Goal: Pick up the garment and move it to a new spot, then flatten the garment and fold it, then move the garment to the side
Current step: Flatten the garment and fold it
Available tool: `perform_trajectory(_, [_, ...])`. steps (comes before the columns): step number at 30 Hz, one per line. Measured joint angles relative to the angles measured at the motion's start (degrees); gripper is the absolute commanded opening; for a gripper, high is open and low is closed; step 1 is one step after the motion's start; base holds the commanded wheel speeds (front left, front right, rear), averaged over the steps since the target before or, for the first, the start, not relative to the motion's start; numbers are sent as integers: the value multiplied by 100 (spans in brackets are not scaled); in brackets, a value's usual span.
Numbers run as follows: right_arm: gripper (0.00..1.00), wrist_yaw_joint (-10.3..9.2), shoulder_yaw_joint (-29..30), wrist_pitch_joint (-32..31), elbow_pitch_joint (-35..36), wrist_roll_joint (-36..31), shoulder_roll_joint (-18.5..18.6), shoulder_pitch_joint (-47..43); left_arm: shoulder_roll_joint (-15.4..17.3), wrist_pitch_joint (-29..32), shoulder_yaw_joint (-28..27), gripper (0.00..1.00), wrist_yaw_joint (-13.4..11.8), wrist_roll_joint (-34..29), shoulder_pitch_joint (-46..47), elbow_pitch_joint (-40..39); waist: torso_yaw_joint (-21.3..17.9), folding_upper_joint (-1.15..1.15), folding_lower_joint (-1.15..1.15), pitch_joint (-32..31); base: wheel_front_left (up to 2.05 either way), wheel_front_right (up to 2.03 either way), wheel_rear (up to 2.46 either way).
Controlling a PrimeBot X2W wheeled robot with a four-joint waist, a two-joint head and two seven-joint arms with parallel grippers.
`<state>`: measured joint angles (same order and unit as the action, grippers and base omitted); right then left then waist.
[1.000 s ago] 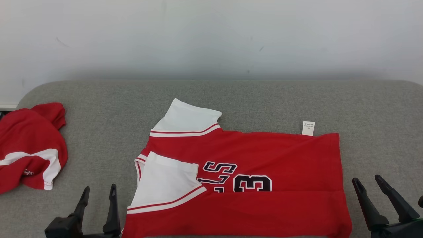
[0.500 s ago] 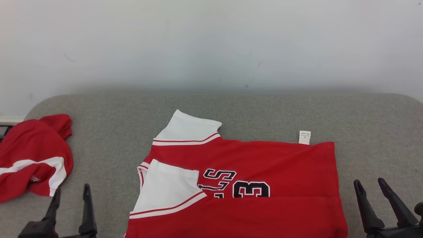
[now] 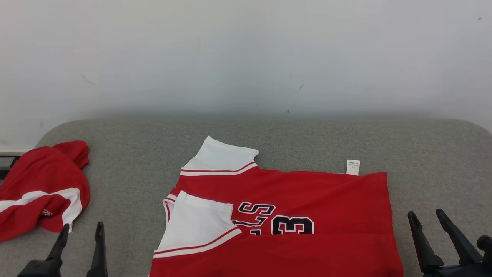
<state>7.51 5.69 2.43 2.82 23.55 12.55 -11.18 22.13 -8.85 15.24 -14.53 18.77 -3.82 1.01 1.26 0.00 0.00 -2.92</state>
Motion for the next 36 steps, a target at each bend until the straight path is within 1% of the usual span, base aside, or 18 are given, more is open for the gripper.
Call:
perform_trajectory(2, [100,0,21,-36,12,-26,-9,1,73,64,83,100,146,8,-10,-46,9,0,0,-15,0,0,0])
perform_trajectory(5, [100,0,35,-76,41,-71,-32,-1,168,177,174,100,294,29,-10,-88,20,0,0,-25,0,0,0])
perform_trajectory(6, [100,0,38,-93,51,-83,-41,-3,174,182,176,100,298,45,-9,-102,23,0,0,-26,0,0,0])
perform_trajectory(8, [100,0,36,-127,76,-105,-51,-7,221,241,231,100,393,58,-9,-129,25,0,0,-27,0,0,0])
perform_trajectory(13, [100,0,51,-180,142,-157,-65,-31,220,244,222,100,394,118,-8,-166,32,0,0,-23,0,0,0])
perform_trajectory(17, [100,0,52,-222,196,-181,-93,-31,201,233,220,100,343,130,-8,-165,37,0,0,-16,0,0,0])
perform_trajectory(30, [100,0,104,-293,266,-212,-133,-46,78,94,200,100,288,253,114,-123,51,0,0,70,0,0,0])
perform_trajectory(33, [100,0,98,-346,255,-238,-127,-12,42,90,257,100,309,253,222,-75,22,0,0,94,0,0,0])
perform_trajectory(36, [100,0,103,-406,178,-250,-118,104,13,91,355,100,430,253,458,-5,-20,0,0,125,0,0,0])
